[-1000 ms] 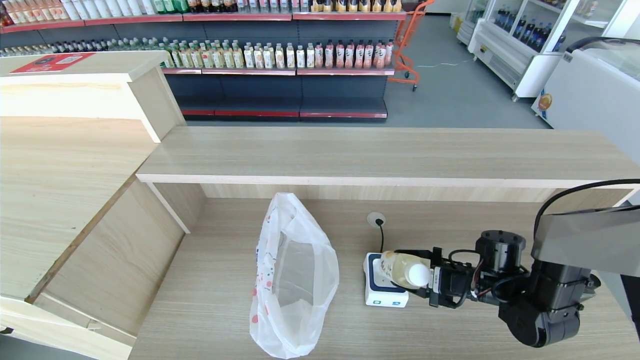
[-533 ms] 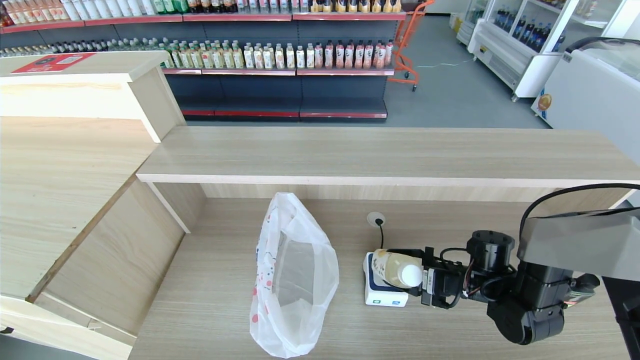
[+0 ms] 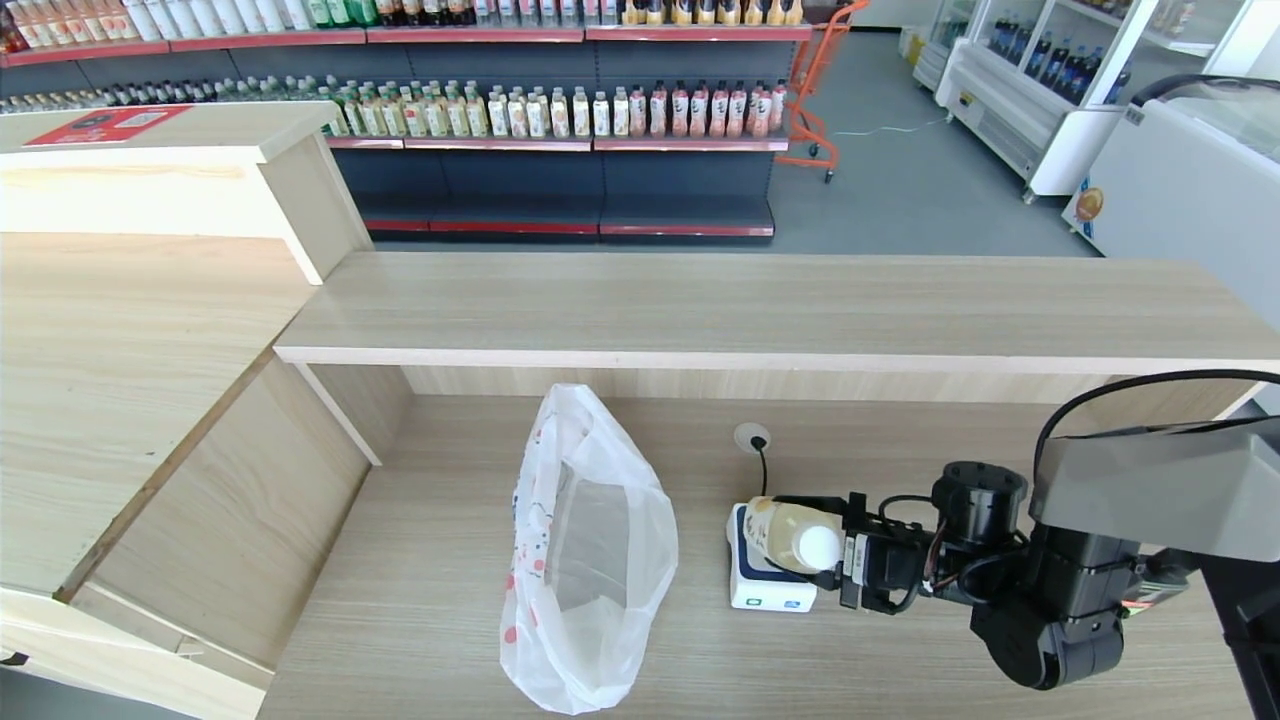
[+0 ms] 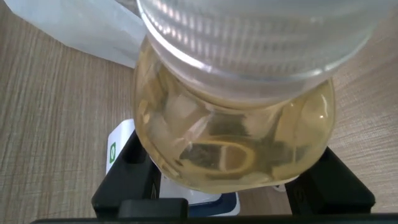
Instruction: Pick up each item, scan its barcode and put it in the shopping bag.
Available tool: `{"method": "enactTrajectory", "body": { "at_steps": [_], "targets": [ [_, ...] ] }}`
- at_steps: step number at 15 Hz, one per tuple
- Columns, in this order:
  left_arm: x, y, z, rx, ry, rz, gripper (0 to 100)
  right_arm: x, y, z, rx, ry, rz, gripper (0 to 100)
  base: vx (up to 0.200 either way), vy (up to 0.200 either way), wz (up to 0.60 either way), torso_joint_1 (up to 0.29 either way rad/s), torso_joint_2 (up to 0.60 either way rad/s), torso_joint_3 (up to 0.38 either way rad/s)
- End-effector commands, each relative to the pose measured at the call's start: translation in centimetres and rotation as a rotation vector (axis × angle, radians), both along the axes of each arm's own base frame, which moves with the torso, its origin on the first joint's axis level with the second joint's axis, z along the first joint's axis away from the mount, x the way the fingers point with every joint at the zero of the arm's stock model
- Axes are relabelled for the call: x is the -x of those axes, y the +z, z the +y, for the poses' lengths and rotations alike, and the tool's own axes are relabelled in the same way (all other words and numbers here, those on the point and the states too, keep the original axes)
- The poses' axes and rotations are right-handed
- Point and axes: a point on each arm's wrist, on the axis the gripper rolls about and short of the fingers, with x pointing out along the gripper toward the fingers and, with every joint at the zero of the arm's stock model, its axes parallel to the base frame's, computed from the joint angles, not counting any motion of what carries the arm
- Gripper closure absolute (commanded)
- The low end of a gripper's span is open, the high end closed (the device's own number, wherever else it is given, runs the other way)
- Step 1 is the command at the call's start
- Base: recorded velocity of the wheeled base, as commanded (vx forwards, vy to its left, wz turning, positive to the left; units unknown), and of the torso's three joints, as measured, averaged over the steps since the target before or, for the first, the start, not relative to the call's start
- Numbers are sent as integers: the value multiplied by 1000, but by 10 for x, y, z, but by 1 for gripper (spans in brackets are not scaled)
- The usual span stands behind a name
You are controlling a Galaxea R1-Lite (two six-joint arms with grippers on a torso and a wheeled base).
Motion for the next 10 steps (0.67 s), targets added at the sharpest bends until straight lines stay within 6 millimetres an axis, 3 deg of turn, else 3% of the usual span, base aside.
{"method": "enactTrajectory", "body": {
  "at_steps": [1, 4, 5, 7, 8, 10],
  "targets": [
    [0, 0, 0, 0, 0, -1, 0, -1, 10, 0, -23, -5, -14, 100, 0, 0, 0, 0, 0, 0],
    [0, 0, 0, 0, 0, 1, 0, 5, 52, -7, -155, -51, 84, 100, 0, 0, 0, 0, 0, 0],
    [0, 0, 0, 0, 0, -1, 0, 13, 83, -9, -246, -90, 135, 100, 0, 0, 0, 0, 0, 0],
    [0, 0, 0, 0, 0, -1, 0, 30, 115, -9, -370, -201, 231, 100, 0, 0, 0, 0, 0, 0],
    [0, 0, 0, 0, 0, -1, 0, 45, 123, -4, -429, -255, 331, 100, 0, 0, 0, 0, 0, 0],
    [0, 0, 0, 0, 0, -1, 0, 71, 118, 9, -492, -353, 540, 100, 0, 0, 0, 0, 0, 0]
  ]
}}
